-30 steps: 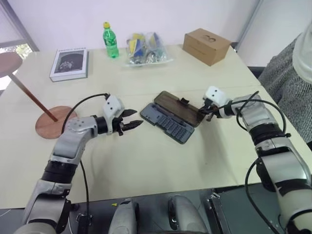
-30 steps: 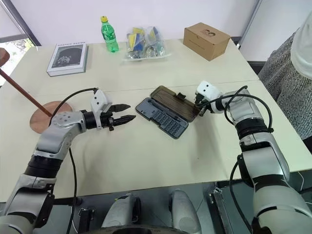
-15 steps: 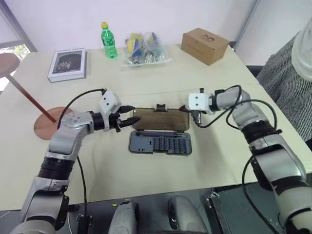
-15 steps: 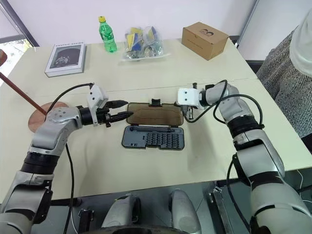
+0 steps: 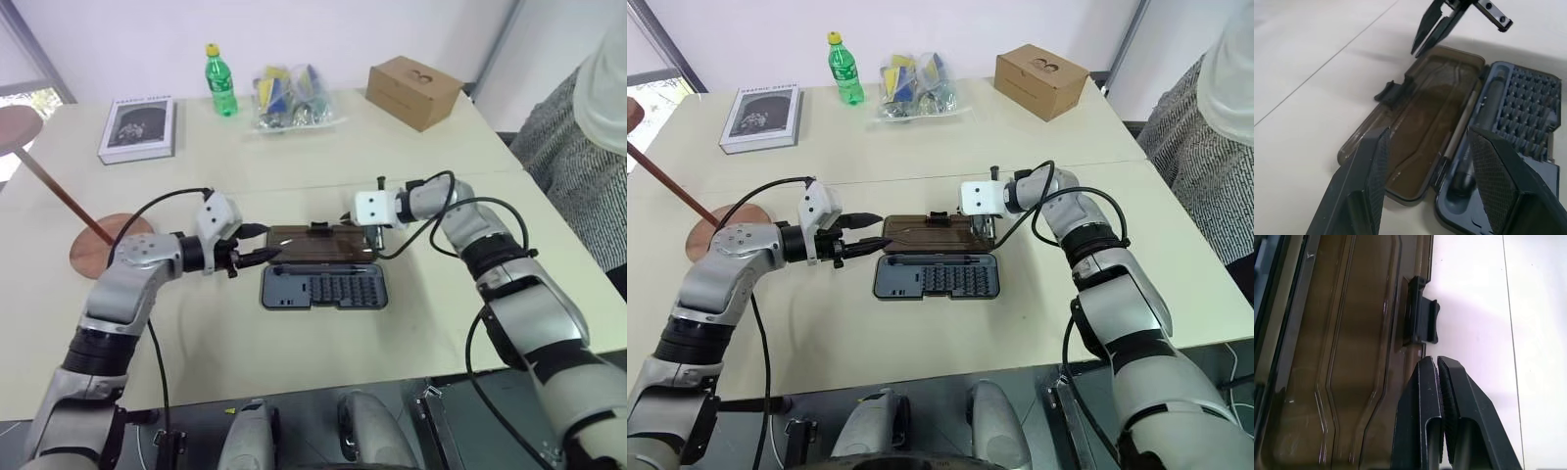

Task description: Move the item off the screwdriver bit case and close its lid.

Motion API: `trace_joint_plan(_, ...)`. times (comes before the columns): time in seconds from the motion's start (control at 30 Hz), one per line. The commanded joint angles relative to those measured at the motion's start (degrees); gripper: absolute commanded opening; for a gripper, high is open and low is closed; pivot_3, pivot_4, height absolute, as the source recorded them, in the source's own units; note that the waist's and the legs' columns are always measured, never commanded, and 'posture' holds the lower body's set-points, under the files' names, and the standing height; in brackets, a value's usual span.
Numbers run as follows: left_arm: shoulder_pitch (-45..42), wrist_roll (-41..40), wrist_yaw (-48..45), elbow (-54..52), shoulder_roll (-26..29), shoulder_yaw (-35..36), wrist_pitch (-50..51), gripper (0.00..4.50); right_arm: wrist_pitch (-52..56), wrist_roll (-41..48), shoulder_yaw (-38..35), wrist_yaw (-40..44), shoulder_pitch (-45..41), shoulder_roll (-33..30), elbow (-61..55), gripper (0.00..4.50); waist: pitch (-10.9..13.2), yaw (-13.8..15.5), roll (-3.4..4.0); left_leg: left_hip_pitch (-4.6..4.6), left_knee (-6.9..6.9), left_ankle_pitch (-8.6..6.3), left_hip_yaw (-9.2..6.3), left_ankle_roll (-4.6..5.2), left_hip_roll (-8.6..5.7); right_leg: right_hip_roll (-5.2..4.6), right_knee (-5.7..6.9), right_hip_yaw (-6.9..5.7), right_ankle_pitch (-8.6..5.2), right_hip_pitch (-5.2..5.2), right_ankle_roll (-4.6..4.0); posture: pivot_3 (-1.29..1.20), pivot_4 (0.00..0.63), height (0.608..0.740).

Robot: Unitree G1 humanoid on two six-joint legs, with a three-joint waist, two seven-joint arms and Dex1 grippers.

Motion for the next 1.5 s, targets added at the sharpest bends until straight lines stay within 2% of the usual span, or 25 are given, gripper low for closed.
trace_joint_plan(0.03,-0.13,-0.97,0.24,-2.36,0.43,1.43,0.07,2.58,0.33,1.24,-1.82,1.21,-0.79,-1.63,-1.65,0.08,0.0,0.01,0.0,0.0,0.0,0.0,0.0,0.0,0.0,0.0,0.0,0.0,0.0,0.0,0.0,0.0,0.15,0.74)
trace_joint_plan(0.23,-1.01,-0.35,0.37,-1.28,0.06,0.52,-0.86,2.58,2.11,1.44,-2.3,2.34,-0.14,-3.76,-1.02,0.08,0.0,0.01,0.0,0.0,0.0,0.0,0.01,0.0,0.0,0.0,0.0,0.0,0.0,0.0,0.0,0.0,0.15,0.74)
trace_joint_plan(0.7,-2.05,0.3,0.01,-0.11,-0.37,0.02,-1.52,2.58,6.57,1.77,-2.85,1.62,0.63,-1.96,-0.17,0.08,0.01,-0.02,0.02,0.0,0.0,0.0,0.02,0.0,-0.01,0.01,0.0,0.01,0.0,0.0,0.0,0.0,0.15,0.74)
trace_joint_plan(0.73,-1.96,0.34,0.06,-0.16,-0.4,0.05,-1.54,2.58,6.45,1.78,-2.83,1.61,0.55,-1.93,-0.17,0.63,0.01,-0.02,0.02,0.0,0.0,0.0,0.02,0.0,-0.01,0.01,0.0,0.01,0.0,0.0,0.0,0.0,0.15,0.74)
trace_joint_plan(0.8,-1.84,0.38,0.12,-0.25,-0.45,0.12,-1.51,2.58,5.98,1.81,-2.75,1.81,0.54,-1.91,-0.25,1.33,0.01,-0.03,0.02,0.0,0.0,0.0,0.01,0.0,-0.01,0.02,0.0,0.01,0.0,0.0,0.0,0.0,0.15,0.74)
trace_joint_plan(1.33,-1.48,0.94,1.66,-0.78,-1.33,0.42,-1.96,2.58,5.72,0.51,-2.47,0.04,-3.58,1.34,10.98,1.33,0.01,-0.05,0.02,0.01,0.0,0.01,0.02,-0.01,0.0,0.01,0.0,0.01,0.0,0.0,0.0,0.0,0.15,0.74)
trace_joint_plan(1.4,-1.17,0.89,2.07,-1.2,-1.28,0.52,-2.03,2.58,5.57,0.26,-2.4,0.1,-4.22,1.66,12.3,0.79,0.01,-0.05,0.02,0.01,0.0,0.01,0.01,-0.01,0.0,0.01,0.0,0.01,0.0,0.0,0.0,0.0,0.15,0.74)
trace_joint_plan(1.47,-0.89,0.82,2.43,-1.53,-1.2,0.7,-2.0,2.58,4.91,-0.33,-2.03,0.06,-4.71,1.81,13.12,0.03,0.01,-0.13,0.02,0.01,0.0,0.01,0.01,-0.02,0.0,0.01,0.01,0.01,0.0,0.0,0.0,0.0,0.15,0.74)
trace_joint_plan(1.5,-0.73,0.78,2.58,-1.68,-1.14,0.81,-1.96,2.58,4.28,-0.6,-1.94,0.12,-4.89,1.9,13.35,0.03,-0.01,-0.28,-0.01,0.02,0.0,0.01,0.02,-0.01,0.0,0.01,0.01,0.01,0.0,0.0,0.0,0.0,0.15,0.74)
